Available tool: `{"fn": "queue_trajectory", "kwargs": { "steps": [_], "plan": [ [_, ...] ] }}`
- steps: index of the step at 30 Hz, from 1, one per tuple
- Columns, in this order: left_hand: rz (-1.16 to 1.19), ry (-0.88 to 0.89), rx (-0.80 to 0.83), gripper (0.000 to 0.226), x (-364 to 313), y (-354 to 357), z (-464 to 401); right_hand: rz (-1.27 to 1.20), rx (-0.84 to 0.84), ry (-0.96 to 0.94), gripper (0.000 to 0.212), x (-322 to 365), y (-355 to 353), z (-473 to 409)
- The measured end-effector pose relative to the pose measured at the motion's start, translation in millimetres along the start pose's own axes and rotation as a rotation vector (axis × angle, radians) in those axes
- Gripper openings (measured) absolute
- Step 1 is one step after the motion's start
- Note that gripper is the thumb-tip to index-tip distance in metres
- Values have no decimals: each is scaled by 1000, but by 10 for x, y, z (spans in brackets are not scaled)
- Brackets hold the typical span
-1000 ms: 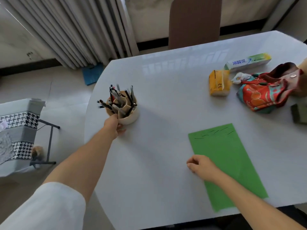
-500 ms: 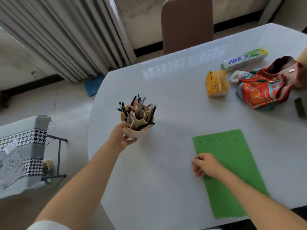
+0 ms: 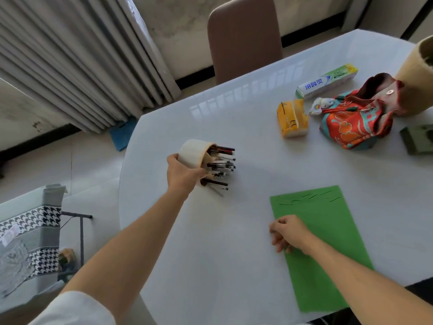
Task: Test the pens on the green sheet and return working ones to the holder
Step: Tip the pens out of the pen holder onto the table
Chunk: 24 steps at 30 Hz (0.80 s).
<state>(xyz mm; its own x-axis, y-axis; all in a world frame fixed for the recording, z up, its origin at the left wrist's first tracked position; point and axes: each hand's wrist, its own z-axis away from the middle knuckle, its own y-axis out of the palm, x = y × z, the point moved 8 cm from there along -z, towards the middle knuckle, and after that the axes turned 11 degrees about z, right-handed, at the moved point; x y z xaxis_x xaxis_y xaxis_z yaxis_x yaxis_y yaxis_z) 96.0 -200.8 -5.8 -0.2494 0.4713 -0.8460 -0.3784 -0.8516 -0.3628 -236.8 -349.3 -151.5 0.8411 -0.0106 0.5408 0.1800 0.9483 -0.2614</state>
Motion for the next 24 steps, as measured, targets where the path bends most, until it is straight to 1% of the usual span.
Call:
{"fn": "queue_trajectory", "kwargs": {
  "steps": [2,6,9,14,19,24],
  "plan": [
    [-70,45,-11,92,1,42,17,24,9,-11,22,4,4,-5],
    [-166,159,-17,94,-42,137,108,73,39,-38,22,9,1,-15],
    [-252,266,-9,93,-79,222,201,94,73,-48,22,7,-4,-29],
    [-399,452,-11,93,-76,350,365,83,72,-54,24,-5,4,-54],
    [-457,552,-14,98,-35,389,457,81,69,-62,25,8,7,-57],
    [-468,683,-30,94,-91,374,534,80,78,-53,21,11,12,-49]
  ]
}}
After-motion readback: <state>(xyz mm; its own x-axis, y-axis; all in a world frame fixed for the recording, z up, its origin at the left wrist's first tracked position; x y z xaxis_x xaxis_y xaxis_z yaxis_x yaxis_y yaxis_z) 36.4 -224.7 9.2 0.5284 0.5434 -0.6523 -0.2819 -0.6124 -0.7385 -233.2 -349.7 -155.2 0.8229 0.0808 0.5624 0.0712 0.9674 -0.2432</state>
